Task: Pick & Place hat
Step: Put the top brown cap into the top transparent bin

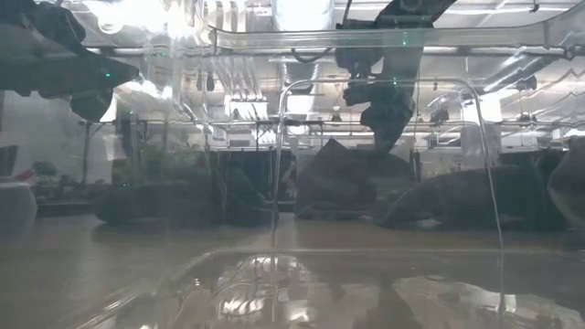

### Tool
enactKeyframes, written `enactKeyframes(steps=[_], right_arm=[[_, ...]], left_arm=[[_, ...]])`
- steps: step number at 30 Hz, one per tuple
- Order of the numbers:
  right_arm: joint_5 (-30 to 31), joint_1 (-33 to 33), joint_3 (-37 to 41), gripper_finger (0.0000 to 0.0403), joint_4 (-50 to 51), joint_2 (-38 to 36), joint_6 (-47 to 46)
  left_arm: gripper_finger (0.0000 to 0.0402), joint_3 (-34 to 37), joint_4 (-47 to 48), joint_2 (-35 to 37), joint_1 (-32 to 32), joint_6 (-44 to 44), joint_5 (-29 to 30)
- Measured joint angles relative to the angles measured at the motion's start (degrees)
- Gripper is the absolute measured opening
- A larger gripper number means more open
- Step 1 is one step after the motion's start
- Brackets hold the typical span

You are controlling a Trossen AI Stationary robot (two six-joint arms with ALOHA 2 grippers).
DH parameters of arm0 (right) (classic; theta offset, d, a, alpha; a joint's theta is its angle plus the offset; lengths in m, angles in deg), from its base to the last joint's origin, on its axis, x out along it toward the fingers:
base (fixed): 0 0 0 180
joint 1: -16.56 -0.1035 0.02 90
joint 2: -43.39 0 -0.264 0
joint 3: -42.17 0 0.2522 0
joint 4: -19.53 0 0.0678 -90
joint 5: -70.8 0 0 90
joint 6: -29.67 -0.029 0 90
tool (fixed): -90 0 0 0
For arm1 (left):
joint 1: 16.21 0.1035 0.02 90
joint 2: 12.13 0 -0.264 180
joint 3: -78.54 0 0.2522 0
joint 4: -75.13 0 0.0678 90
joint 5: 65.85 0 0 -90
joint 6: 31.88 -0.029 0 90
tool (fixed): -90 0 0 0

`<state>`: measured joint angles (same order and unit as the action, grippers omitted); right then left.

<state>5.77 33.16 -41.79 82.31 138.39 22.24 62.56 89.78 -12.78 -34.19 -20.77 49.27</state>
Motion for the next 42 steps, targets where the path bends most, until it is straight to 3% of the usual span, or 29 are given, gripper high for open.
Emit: enactKeyframes(steps=[10, 17, 28, 33, 36, 42], right_arm=[[-5.6, -0.1, 0.3, 0.0022, 0.7, 2.9, -1.2], [-7.6, -1.6, -3.8, 0.0012, 5.7, 2.0, -0.4], [-14.6, -3.7, -18.4, 0.0010, 14.3, 0.8, 7.3], [-14.8, -3.7, -24.8, 0.0009, 17.9, 0.8, 9.5], [-13.9, -3.7, -28.8, 0.0009, 18.8, 0.8, 10.8], [-4.3, -1.7, -36.9, 0.0009, 19.6, 0.7, 16.3]], left_arm=[[0.0000, 0.0, 0.0, 0.0, 0.0, 0.0, 0.0], [0.0000, 0.0, 0.0, 0.0, 0.0, 0.0, 0.0], [0.0000, 0.0, 0.0, 0.0, 0.0, 0.0, 0.0], [0.0000, 0.0, 0.0, 0.0, 0.0, 0.0, 0.0], [0.0000, 0.0, 0.0, 0.0, 0.0, 0.0, 0.0], [0.0000, 0.0, 0.0, 0.0, 0.0, 0.0, 0.0]])
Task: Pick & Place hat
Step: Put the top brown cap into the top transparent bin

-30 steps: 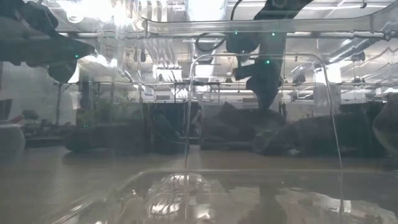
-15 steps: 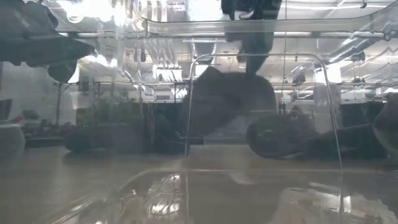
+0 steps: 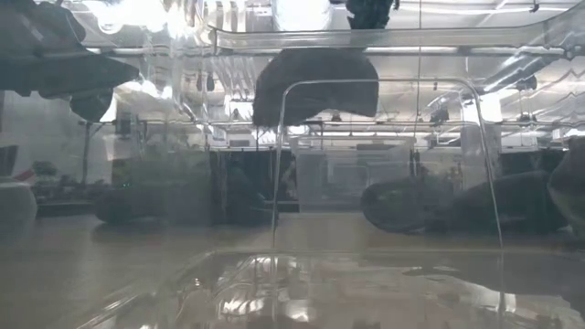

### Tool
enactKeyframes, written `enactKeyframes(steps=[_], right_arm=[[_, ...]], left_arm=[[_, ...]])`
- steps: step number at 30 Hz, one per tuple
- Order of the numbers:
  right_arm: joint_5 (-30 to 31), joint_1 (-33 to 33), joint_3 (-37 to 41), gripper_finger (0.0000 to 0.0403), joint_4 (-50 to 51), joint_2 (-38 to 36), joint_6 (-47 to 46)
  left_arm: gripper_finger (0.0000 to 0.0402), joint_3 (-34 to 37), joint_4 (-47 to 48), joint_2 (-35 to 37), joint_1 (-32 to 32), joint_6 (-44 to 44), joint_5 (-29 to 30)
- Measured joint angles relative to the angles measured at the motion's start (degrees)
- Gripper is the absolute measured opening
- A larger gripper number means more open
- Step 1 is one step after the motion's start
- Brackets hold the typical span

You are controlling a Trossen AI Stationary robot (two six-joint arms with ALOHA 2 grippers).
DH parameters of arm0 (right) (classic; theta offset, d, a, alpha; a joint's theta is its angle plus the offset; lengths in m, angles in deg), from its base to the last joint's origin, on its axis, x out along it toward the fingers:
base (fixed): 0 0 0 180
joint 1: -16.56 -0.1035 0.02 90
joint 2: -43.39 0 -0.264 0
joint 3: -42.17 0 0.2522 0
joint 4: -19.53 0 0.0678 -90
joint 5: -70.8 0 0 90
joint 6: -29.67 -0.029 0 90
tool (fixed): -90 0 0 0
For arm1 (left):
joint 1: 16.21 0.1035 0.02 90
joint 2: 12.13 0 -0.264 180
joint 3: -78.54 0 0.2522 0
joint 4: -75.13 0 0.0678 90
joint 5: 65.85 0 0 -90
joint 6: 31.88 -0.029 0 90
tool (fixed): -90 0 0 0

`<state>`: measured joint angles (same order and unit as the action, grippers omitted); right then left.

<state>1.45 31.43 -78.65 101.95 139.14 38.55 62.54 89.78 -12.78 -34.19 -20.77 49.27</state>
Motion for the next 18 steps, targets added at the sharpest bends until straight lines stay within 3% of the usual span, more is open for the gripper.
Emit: enactKeyframes(steps=[7, 12, 18], right_arm=[[6.6, 7.4, -5.3, 0.0009, -0.3, 0.0, 9.8], [6.1, 13.2, -4.9, 0.0010, -2.1, 0.0, 12.5], [-0.1, 17.5, 0.5, 0.0010, -3.5, 0.1, 14.2]], left_arm=[[0.0000, 0.0, 0.0, 0.0, 0.0, 0.0, 0.0], [0.0000, 0.0, 0.0, 0.0, 0.0, 0.0, 0.0], [0.0000, 0.0, 0.0, 0.0, 0.0, 0.0, 0.0]])
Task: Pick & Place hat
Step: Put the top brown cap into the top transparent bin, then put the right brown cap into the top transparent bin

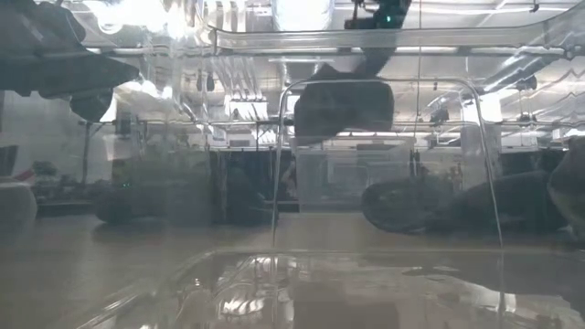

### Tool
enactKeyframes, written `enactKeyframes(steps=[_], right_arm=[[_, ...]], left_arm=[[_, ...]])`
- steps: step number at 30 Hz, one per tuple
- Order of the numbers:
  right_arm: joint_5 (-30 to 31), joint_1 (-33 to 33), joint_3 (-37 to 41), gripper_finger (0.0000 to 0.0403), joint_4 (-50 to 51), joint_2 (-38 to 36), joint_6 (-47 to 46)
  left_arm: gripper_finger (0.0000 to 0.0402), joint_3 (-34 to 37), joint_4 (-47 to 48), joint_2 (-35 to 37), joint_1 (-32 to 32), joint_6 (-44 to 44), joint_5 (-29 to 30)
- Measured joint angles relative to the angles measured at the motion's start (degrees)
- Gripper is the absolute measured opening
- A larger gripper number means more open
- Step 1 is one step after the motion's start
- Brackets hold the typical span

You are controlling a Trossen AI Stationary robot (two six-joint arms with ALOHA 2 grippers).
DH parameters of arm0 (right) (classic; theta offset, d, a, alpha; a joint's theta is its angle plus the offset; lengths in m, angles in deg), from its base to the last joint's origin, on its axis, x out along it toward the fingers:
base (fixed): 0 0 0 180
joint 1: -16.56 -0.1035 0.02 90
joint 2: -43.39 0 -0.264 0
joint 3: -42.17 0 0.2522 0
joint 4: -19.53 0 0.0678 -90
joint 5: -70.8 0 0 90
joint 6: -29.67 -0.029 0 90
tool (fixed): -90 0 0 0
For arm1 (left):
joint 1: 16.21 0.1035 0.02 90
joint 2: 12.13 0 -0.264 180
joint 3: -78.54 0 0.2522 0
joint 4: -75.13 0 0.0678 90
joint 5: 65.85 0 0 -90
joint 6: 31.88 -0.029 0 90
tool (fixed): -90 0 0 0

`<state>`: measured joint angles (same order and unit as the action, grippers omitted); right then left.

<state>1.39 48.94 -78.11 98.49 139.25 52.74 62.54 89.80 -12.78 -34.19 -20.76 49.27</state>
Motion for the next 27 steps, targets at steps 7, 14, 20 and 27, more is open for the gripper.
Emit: enactKeyframes(steps=[7, 14, 20, 27], right_arm=[[-5.9, 1.3, 8.9, 0.0011, -4.4, 0.0, 2.1], [-7.1, 1.3, 15.1, 0.0050, -10.2, 0.0, -0.2], [-7.3, 1.4, 16.4, 0.0145, -11.6, 0.0, -0.4], [-5.6, 1.4, 15.8, 0.0236, -13.4, 0.0, -0.2]], left_arm=[[0.0000, 0.0, 0.0, 0.0, 0.0, 0.0, 0.0], [0.0000, 0.0, 0.0, 0.0, 0.0, 0.0, 0.0], [0.0000, 0.0, 0.0, 0.0, 0.0, 0.0, 0.0], [0.0000, 0.0, 0.0, 0.0, 0.0, 0.0, 0.0]])
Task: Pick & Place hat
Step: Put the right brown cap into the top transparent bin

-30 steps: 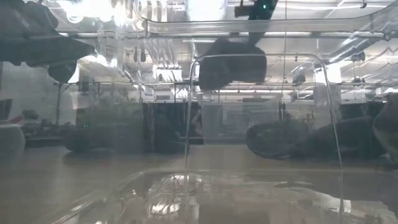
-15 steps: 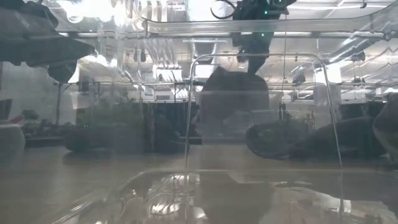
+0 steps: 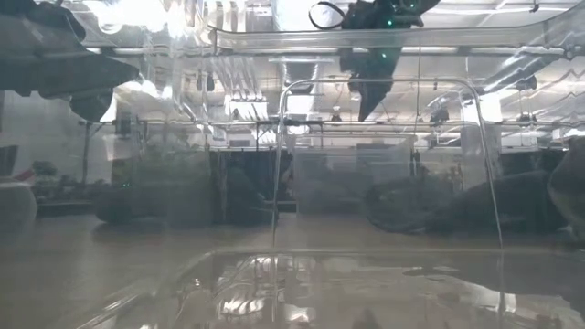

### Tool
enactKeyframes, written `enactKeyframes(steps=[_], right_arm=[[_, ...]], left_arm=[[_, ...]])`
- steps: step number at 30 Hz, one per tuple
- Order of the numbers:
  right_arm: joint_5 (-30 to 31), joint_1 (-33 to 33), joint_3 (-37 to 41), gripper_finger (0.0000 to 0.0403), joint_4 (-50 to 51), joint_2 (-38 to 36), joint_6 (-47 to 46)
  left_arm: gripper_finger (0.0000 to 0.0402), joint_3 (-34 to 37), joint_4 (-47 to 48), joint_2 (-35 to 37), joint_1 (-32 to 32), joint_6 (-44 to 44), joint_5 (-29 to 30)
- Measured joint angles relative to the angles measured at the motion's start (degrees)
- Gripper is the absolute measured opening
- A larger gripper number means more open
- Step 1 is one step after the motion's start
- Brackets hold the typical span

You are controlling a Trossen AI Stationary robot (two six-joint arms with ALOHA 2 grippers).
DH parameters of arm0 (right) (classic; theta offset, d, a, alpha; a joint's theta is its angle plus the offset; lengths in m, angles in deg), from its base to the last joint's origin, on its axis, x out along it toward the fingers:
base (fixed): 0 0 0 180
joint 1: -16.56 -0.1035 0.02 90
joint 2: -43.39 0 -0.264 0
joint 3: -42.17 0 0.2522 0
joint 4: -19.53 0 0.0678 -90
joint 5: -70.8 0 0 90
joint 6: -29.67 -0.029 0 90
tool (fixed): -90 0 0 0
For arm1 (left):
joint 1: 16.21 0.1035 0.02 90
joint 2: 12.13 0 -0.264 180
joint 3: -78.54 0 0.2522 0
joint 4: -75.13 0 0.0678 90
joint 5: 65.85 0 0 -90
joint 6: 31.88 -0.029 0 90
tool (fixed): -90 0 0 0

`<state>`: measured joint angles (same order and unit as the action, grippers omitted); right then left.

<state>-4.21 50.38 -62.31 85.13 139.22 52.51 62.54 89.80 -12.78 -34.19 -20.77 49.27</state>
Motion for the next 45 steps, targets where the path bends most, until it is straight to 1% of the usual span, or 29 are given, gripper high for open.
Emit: enactKeyframes(steps=[4, 7, 11, 15, 23, 25, 29, 35, 41, 45], right_arm=[[0.2, 0.0, -0.8, 0.0261, 0.1, 0.0, 0.0], [0.1, -0.4, -2.6, 0.0266, 2.2, 0.0, -3.5], [-2.5, -2.7, -6.0, 0.0257, 4.3, -0.1, -8.9], [-5.0, -5.7, -9.5, 0.0244, 4.8, -0.1, -11.3], [-5.1, -10.1, -13.4, 0.0235, 5.0, -0.1, -16.9], [-6.1, -10.9, -14.1, 0.0235, 5.6, -0.1, -17.9], [-9.4, -12.7, -16.0, 0.0235, 9.1, -0.1, -19.3], [-16.9, -14.9, -18.7, 0.0235, 19.0, -0.1, -21.4], [-30.2, -16.9, -19.5, 0.0235, 27.8, -0.1, -25.4], [-36.1, -18.8, -18.8, 0.0235, 33.7, -0.1, -28.1]], left_arm=[[0.0000, 0.0, 0.0, 0.0, 0.0, 0.0, 0.0], [0.0000, 0.0, 0.0, 0.0, 0.0, 0.0, 0.0], [0.0000, 0.0, 0.0, 0.0, 0.0, 0.0, 0.0], [0.0000, 0.0, 0.0, 0.0, 0.0, 0.0, 0.0], [0.0000, 0.0, 0.0, 0.0, 0.0, 0.0, 0.0], [0.0000, 0.0, 0.0, 0.0, 0.0, 0.0, 0.0], [0.0000, 0.0, 0.0, 0.0, 0.0, -0.2, 0.0], [0.0000, 0.0, -0.8, 0.0, 0.0, 0.2, 0.0], [0.0000, 0.1, -3.3, 0.0, 0.0, 9.1, 0.2], [0.0000, 0.1, -3.3, 0.0, 0.0, 13.5, 0.1]])
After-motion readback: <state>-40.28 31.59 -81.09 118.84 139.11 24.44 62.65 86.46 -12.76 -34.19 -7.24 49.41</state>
